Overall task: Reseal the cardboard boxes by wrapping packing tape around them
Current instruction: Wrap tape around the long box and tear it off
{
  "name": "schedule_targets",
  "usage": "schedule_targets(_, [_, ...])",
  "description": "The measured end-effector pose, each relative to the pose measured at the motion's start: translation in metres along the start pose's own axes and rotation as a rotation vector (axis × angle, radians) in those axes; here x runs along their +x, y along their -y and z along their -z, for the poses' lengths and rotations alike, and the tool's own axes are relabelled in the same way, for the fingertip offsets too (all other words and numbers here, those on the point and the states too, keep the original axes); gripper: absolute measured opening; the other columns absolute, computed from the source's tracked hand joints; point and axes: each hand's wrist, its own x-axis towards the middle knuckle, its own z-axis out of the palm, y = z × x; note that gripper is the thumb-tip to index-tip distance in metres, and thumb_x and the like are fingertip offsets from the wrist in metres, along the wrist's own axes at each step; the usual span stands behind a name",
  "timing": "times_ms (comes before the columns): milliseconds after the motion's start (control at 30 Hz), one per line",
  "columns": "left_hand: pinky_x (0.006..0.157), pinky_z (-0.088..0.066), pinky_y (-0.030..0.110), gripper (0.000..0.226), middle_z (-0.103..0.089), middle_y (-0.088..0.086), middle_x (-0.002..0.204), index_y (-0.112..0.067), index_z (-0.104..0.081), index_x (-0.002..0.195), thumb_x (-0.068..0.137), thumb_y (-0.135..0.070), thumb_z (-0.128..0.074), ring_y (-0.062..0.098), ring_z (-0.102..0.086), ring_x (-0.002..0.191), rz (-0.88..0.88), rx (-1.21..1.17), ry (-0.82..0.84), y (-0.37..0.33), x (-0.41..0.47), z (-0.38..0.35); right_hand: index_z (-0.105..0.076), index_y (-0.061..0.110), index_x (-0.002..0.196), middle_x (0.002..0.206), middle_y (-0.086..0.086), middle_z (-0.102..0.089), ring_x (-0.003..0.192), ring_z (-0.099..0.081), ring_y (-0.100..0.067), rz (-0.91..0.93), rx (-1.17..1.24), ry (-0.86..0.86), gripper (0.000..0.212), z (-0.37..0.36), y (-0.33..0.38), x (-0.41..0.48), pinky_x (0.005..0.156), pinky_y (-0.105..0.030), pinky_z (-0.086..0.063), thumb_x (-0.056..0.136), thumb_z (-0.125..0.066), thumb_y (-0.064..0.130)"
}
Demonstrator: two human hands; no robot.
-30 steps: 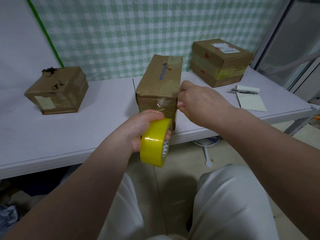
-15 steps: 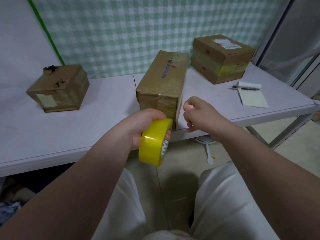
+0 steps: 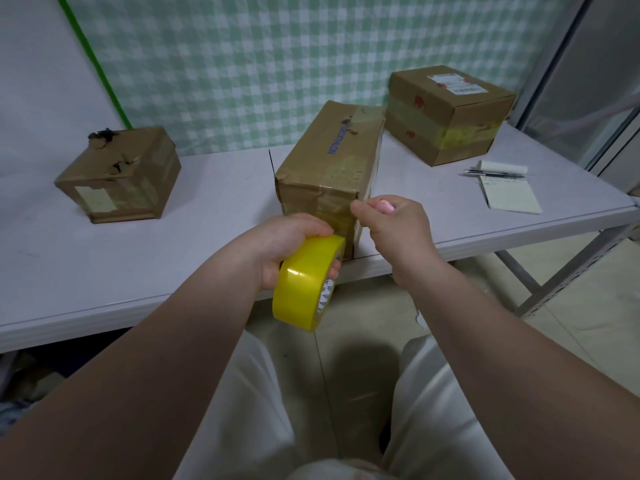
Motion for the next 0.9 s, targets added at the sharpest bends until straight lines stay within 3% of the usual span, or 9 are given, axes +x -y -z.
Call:
schedule_targets(100, [0.061, -0.056, 0.036, 0.010, -0.064, 0.020, 0.073, -0.009, -0.056, 0.100, 0.092, -0.014, -0.056, 0.027, -0.064, 0.057, 0.015, 0.035, -0.001, -0.001, 0.000, 0.000, -0.067, 0.007, 0.072, 0.072, -0.009, -0.061, 0.066, -0.051, -0.013, 0.021, -0.032, -0.038, 0.020, -0.001, 0.000, -0.002, 0.063, -0.027, -0.041, 0.085, -0.067, 0.022])
schedule_targets(200, [0.060, -0.055, 0.034, 0.011, -0.063, 0.018, 0.070, -0.007, -0.056, 0.099, 0.093, -0.015, -0.055, 0.025, -0.062, 0.056, 0.041, 0.068, 0.014, -0.004, -0.002, 0.000, -0.066, 0.009, 0.069, 0.075, -0.013, -0.063, 0.068, -0.052, -0.014, 0.021, -0.044, -0.050, 0.022, -0.001, 0.000, -0.003, 0.063, -0.027, -0.041, 0.086, -0.066, 0.022])
schedule_targets(367, [0.055, -0.056, 0.033, 0.014, -0.063, 0.019, 0.069, -0.008, -0.055, 0.103, 0.091, -0.013, -0.058, 0.026, -0.062, 0.054, 0.070, 0.110, 0.031, -0.001, -0.006, 0.001, -0.068, -0.003, 0.082, 0.087, -0.025, -0.064, 0.067, -0.049, -0.015, -0.002, -0.033, -0.073, 0.023, -0.001, 0.000, 0.000, 0.062, -0.027, -0.038, 0.085, -0.065, 0.020])
schedule_targets(467, [0.051, -0.057, 0.033, 0.019, -0.062, 0.021, 0.075, -0.009, -0.052, 0.109, 0.091, -0.010, -0.058, 0.026, -0.063, 0.052, 0.030, 0.044, 0.034, 0.009, -0.007, 0.002, -0.069, 0.009, 0.072, 0.072, -0.010, -0.060, 0.057, -0.044, -0.012, -0.040, -0.015, 0.006, 0.018, 0.002, -0.001, 0.000, 0.058, -0.027, -0.035, 0.084, -0.066, 0.023])
schedule_targets(600, [0.051, -0.056, 0.031, 0.016, -0.061, 0.020, 0.081, -0.009, -0.051, 0.108, 0.092, -0.010, -0.054, 0.025, -0.064, 0.055, -0.046, -0.032, 0.090, 0.015, -0.012, 0.000, -0.068, 0.015, 0.076, 0.066, 0.006, -0.061, 0.049, -0.046, 0.000, -0.124, -0.012, 0.218, 0.016, 0.004, -0.007, -0.009, 0.052, -0.017, -0.033, 0.081, -0.073, 0.029])
schedule_targets(733, [0.057, -0.055, 0.034, 0.019, -0.061, 0.021, 0.086, -0.009, -0.050, 0.110, 0.092, -0.012, -0.055, 0.026, -0.063, 0.061, -0.087, -0.003, 0.126, 0.018, -0.013, -0.001, -0.066, 0.013, 0.079, 0.044, 0.015, -0.054, 0.043, -0.047, 0.003, -0.170, 0.024, 0.298, 0.008, 0.003, -0.011, -0.013, 0.047, -0.015, -0.033, 0.083, -0.071, 0.018])
schedule_targets(833, [0.059, -0.056, 0.036, 0.040, -0.065, 0.019, 0.086, -0.024, -0.044, 0.126, 0.090, -0.009, -0.057, 0.027, -0.065, 0.064, -0.126, -0.010, 0.134, 0.021, -0.012, 0.001, -0.063, 0.013, 0.078, 0.044, 0.012, -0.052, 0.043, -0.045, -0.001, -0.232, 0.098, 0.292, 0.010, 0.001, -0.011, -0.015, 0.044, -0.016, -0.032, 0.086, -0.067, 0.014])
schedule_targets(900, [0.066, -0.058, 0.040, 0.068, -0.072, 0.006, 0.080, -0.040, -0.030, 0.139, 0.087, -0.007, -0.060, 0.033, -0.067, 0.078, -0.180, -0.012, 0.114, 0.022, -0.012, 0.004, -0.061, 0.011, 0.078, 0.055, 0.002, -0.049, 0.048, -0.041, -0.008, -0.285, 0.151, 0.261, 0.011, -0.001, -0.012, -0.016, 0.041, -0.016, -0.031, 0.086, -0.068, 0.015])
